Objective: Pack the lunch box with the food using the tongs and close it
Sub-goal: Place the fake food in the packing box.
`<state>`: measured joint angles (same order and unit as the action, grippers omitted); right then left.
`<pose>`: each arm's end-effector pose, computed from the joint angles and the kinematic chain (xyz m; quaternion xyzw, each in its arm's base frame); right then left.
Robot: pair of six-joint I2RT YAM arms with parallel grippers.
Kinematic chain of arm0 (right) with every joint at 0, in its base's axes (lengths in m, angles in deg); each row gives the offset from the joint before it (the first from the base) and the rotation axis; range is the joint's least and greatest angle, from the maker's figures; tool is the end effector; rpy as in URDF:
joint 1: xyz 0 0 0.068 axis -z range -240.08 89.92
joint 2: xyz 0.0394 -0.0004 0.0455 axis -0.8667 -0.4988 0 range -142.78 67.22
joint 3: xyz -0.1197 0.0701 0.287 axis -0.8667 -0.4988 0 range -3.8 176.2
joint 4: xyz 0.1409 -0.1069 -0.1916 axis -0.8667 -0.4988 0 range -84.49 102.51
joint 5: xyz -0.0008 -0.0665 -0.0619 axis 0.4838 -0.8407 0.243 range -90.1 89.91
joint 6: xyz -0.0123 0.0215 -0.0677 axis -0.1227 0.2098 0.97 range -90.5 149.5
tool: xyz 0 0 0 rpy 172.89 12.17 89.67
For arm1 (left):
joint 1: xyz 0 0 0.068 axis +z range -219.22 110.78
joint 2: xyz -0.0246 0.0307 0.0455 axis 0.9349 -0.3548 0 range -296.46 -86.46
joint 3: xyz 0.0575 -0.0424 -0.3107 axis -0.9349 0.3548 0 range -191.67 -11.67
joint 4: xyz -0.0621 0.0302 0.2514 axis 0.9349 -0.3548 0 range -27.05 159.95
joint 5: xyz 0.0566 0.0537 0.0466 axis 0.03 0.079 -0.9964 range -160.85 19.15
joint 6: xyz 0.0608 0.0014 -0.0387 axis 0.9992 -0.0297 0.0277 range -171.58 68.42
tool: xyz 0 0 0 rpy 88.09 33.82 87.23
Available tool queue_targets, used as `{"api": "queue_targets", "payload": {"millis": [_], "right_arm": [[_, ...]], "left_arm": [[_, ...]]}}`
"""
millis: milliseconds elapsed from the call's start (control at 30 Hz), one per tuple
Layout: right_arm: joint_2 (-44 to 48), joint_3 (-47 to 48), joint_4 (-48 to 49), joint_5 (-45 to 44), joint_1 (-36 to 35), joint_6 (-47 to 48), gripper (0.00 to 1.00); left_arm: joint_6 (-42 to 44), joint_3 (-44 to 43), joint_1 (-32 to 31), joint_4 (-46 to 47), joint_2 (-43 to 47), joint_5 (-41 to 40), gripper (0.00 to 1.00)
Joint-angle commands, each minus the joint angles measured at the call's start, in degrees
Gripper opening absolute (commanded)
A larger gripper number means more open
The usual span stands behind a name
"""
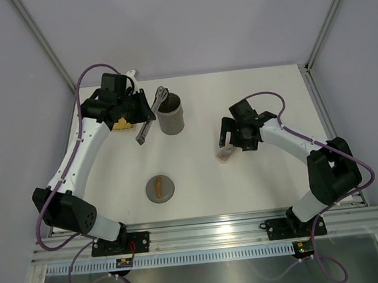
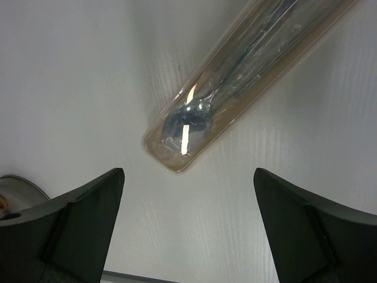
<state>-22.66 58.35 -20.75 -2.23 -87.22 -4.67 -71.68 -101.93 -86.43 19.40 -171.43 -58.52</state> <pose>0.2931 0.1478 0.2474 0.0640 0.9659 0.1121 0.2246 0.3052 -0.1079 0.4119 0.0178 0.9201 -0.2152 0.3268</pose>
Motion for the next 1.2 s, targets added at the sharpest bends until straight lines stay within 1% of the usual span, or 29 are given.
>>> {"api": "queue_targets", "payload": {"millis": [0, 100, 133, 267, 433, 467, 567, 600, 633, 733, 800, 933, 967, 1000, 1067, 1100, 1167], "right_arm": [[0.59, 0.34, -0.06, -1.38, -0.64, -0.72, 0.99], [0.68, 0.25, -0.14, -1.3, -0.73, -0.9, 0.99], [0.68, 0.17, -0.06, -1.21, -0.73, -0.98, 0.99], [0.24, 0.6, -0.41, -1.3, -0.64, -0.81, 0.99], [-0.2, 0.87, -0.14, -1.21, -0.64, -0.89, 0.99], [-0.2, 1.13, -0.14, -0.95, -0.64, -0.81, 0.99], [-1.08, 1.48, -0.23, -0.95, -0.73, -0.63, 0.99], [-1.17, 1.48, -0.23, -0.95, -0.64, -0.72, 0.99], [-1.26, 1.66, -0.23, -0.95, -0.73, -0.72, 0.99], [-1.26, 1.66, 0.03, -0.86, -0.73, -0.72, 0.99], [-1.78, 2.1, -0.14, -0.59, -0.64, -0.37, 0.99], [-2.22, 2.19, -0.14, -0.59, -0.64, -0.37, 0.99], [-2.14, 2.1, 0.03, -0.59, -0.64, -0.37, 0.99], [-2.13, 2.1, 0.03, -0.51, -0.73, -0.45, 0.99], [-2.22, 2.18, -0.06, -0.59, -0.64, -0.37, 0.99], [-2.22, 2.27, -0.14, -0.51, -0.64, -0.28, 0.99], [-2.14, 2.45, -0.06, -0.59, -0.73, -0.1, 0.99]], "left_arm": [[0.59, 0.43, -0.45, 4.14, -1.77, 3.13, 0.04], [0.24, 0.61, -0.8, 4.22, -2.66, 2.52, 0.13], [0.15, 0.87, -0.89, 4.4, -2.66, 2.52, 0.26], [0.32, -0.18, -1.16, 4.05, -2.48, 2.25, 0.43], [0.41, -2.02, -1.42, 3.35, -1.78, 2.16, 0.43], [0.32, -2.37, -1.42, 3.26, -1.69, 2.08, 0.43], [0.5, -3.78, -1.42, 2.47, -1.52, 2.25, 0.36], [0.41, -4.48, -1.51, 2.38, -1.34, 1.82, 0.27], [0.41, -4.66, -1.51, 2.55, -0.9, 1.55, 0.22], [0.32, -5.27, -1.51, 3.87, 1.21, 0.32, 0.11], [0.85, -6.59, -1.42, 2.83, 1.21, -0.99, 0.1], [1.82, -10.19, -1.25, 0.98, -0.11, -3.63, 0.01], [1.9, -10.55, -0.98, 0.36, -0.28, -4.33, 0.01], [1.82, -10.9, 0.06, 0.18, -0.63, -5.47, 0.0], [1.38, -11.17, 2.17, 0.09, -0.99, -5.05, 0.0], [0.94, -11.08, 4.88, 0.01, -1.51, -4.78, 0.0], [0.06, -10.73, 7.71, 0.27, -2.21, -4.52, 0.01]]}}
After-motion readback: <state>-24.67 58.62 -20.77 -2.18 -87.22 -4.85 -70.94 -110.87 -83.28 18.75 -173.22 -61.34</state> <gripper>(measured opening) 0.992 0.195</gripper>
